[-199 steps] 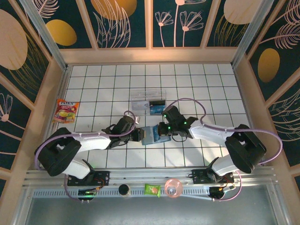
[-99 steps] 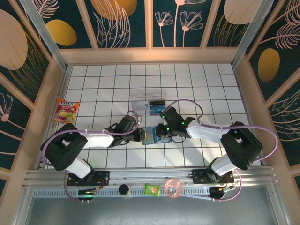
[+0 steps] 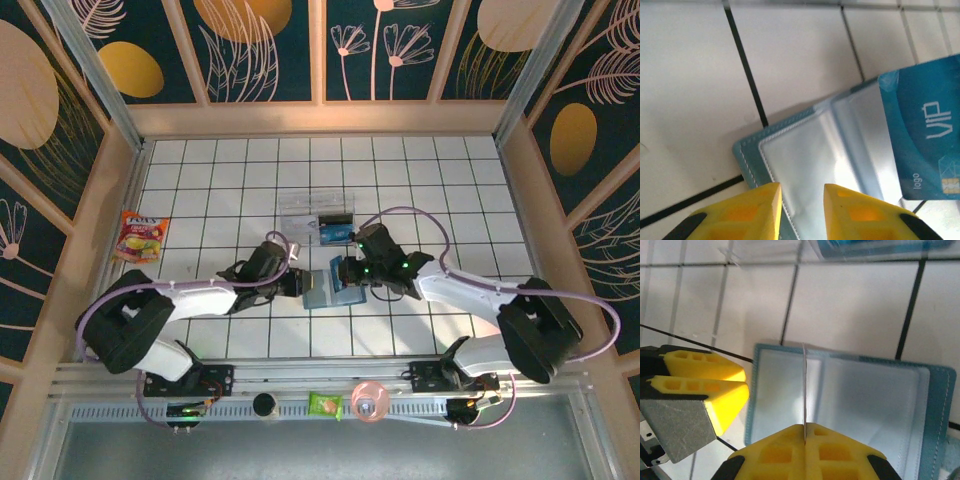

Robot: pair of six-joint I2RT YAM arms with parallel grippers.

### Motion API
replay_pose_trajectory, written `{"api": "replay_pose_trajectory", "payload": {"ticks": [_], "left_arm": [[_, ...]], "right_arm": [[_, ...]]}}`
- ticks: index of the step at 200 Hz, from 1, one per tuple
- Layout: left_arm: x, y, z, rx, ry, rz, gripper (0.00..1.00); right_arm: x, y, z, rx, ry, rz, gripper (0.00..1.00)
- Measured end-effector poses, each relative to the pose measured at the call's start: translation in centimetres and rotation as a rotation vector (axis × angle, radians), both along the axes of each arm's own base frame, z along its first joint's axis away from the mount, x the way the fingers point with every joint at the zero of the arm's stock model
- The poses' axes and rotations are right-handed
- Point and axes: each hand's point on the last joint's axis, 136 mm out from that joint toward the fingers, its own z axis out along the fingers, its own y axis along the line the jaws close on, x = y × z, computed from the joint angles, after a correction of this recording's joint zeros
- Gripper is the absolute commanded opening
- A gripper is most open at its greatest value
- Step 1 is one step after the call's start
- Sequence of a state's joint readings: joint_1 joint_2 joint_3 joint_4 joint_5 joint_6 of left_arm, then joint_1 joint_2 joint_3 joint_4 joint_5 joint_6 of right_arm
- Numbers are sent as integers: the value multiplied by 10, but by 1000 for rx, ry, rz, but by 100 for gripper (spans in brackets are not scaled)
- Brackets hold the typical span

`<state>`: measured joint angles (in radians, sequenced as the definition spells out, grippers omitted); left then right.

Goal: Take the credit cards out of the card holder

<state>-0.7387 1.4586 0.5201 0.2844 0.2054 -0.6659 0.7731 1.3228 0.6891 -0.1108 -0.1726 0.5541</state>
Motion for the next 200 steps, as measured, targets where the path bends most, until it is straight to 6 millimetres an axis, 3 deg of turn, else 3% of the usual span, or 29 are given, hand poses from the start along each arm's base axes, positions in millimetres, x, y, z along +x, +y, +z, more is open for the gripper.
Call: {"api": "replay_pose_trajectory", "payload": {"ticks": [31, 56, 131, 159, 200], "left_arm": [[18, 3, 47, -125, -92, 40, 39], [21, -3, 79, -258, -159, 16, 45], [-3, -10, 122, -546, -236, -80, 56], [-7, -11, 143, -608, -282, -105, 54], [-13, -12, 156, -670, -287, -125, 38]], "right_arm": [[7, 3, 31, 92, -107, 11, 0], [8, 4, 49, 186, -178, 17, 0], [-3, 16, 111, 516, -338, 91, 0], [-10, 22, 127, 612, -349, 125, 0], [-11, 32, 137, 691, -339, 159, 0]]}}
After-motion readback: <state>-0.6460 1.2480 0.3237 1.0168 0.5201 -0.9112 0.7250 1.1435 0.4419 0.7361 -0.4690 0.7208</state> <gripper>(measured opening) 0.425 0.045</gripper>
